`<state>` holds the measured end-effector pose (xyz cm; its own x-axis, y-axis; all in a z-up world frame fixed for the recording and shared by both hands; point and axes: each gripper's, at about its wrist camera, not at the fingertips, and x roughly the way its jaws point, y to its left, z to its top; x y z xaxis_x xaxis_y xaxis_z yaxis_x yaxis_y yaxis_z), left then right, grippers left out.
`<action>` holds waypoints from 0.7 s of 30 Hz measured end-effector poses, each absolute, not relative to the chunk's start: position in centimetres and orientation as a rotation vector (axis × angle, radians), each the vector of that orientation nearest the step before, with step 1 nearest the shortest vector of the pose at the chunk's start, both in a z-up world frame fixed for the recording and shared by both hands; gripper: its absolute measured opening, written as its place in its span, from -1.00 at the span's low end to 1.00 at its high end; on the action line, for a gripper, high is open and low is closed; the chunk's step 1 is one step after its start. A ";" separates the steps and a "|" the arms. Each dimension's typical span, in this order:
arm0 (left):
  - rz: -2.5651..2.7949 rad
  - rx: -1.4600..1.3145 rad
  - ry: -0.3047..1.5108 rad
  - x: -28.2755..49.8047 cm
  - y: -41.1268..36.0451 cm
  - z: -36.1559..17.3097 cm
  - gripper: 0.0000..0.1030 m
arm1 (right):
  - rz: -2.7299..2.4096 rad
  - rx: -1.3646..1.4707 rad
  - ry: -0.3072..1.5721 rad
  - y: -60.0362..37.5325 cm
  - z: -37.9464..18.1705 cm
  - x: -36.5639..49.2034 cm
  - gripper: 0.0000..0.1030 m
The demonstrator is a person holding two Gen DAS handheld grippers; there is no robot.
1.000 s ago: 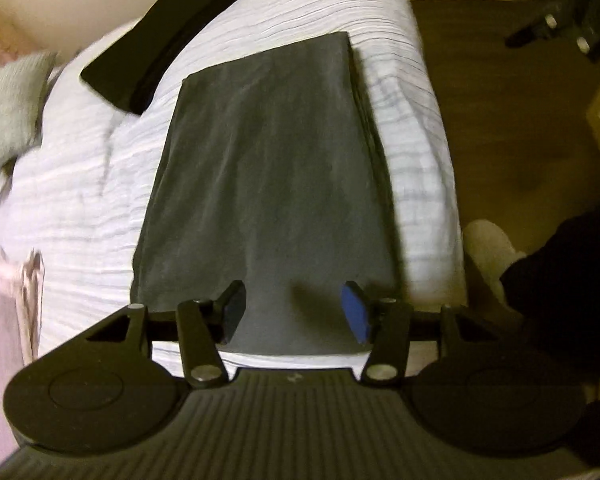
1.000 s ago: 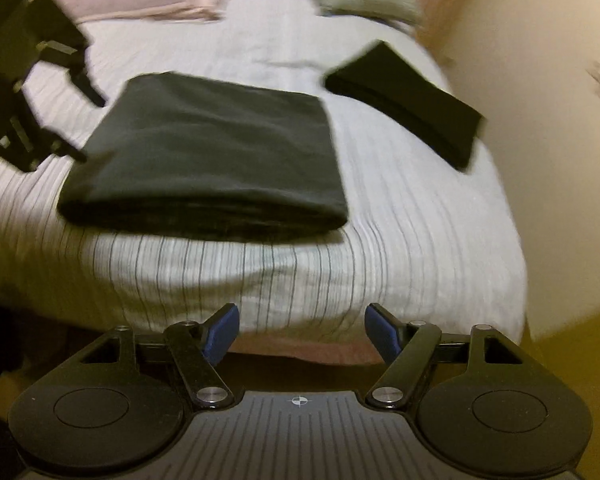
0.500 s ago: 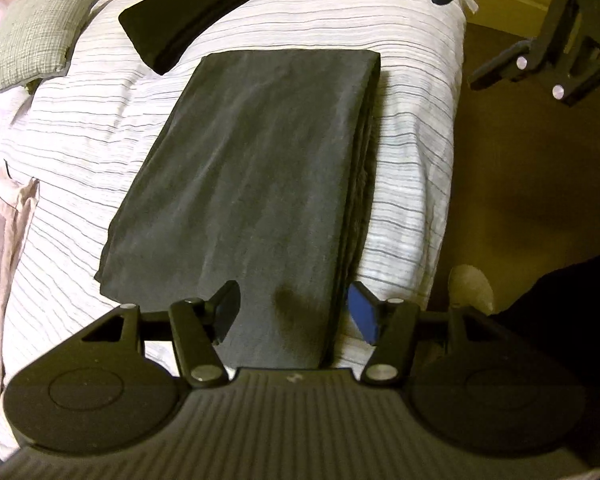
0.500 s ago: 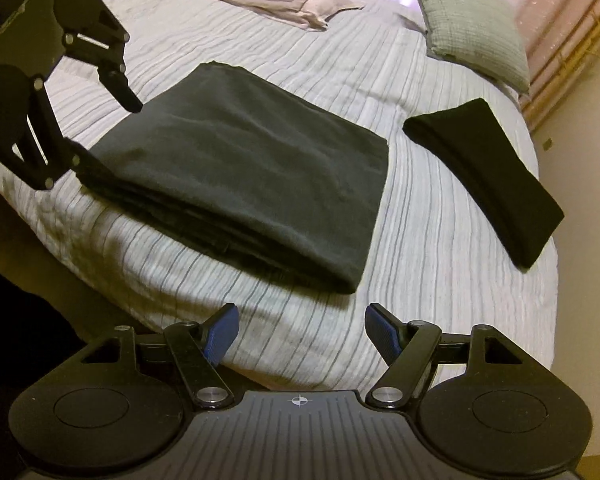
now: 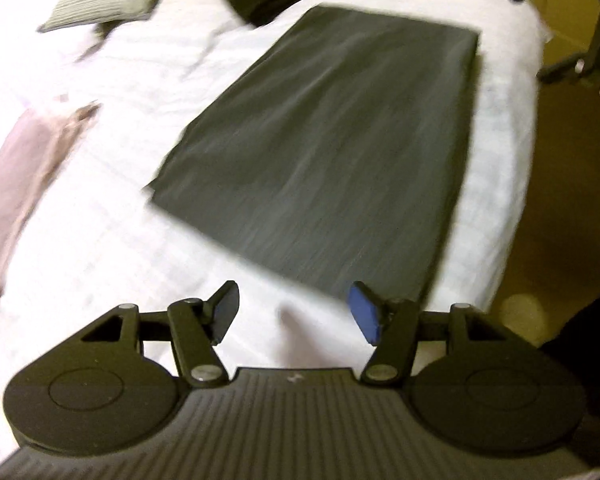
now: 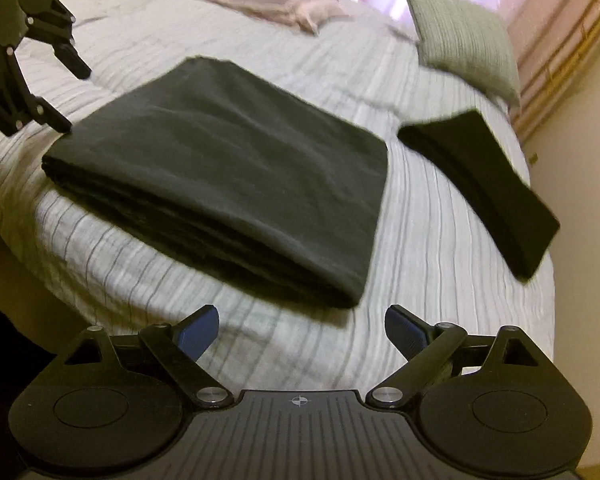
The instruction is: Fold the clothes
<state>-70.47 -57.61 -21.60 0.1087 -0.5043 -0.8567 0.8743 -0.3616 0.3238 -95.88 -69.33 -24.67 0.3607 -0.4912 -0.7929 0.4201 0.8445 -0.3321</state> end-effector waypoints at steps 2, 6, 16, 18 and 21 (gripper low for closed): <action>-1.468 1.221 0.377 -69.2 -56.8 -22.2 0.16 | -0.620 -0.160 0.980 -68.7 -25.5 -96.0 0.80; -1.338 1.135 0.312 -66.5 -56.8 -23.7 0.18 | -0.670 -0.256 0.863 -68.1 -27.9 -96.8 0.80; -1.343 0.997 0.201 -64.1 -57.6 -27.7 0.20 | -0.822 -0.252 0.680 -67.4 -33.8 -97.3 0.80; -1.361 0.969 0.170 -64.5 -57.8 -28.0 0.20 | -0.834 -0.260 0.650 -67.1 -34.5 -97.0 0.80; -1.414 0.930 0.131 -65.1 -58.0 -28.4 0.21 | -0.832 -0.324 0.610 -66.9 -35.2 -96.7 0.80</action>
<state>-65.15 -57.96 -28.43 0.2118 -0.7786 -0.5907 0.8738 -0.1198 0.4713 -96.72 -66.86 -35.15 0.5178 -0.7687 -0.3754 0.5896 0.6387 -0.4944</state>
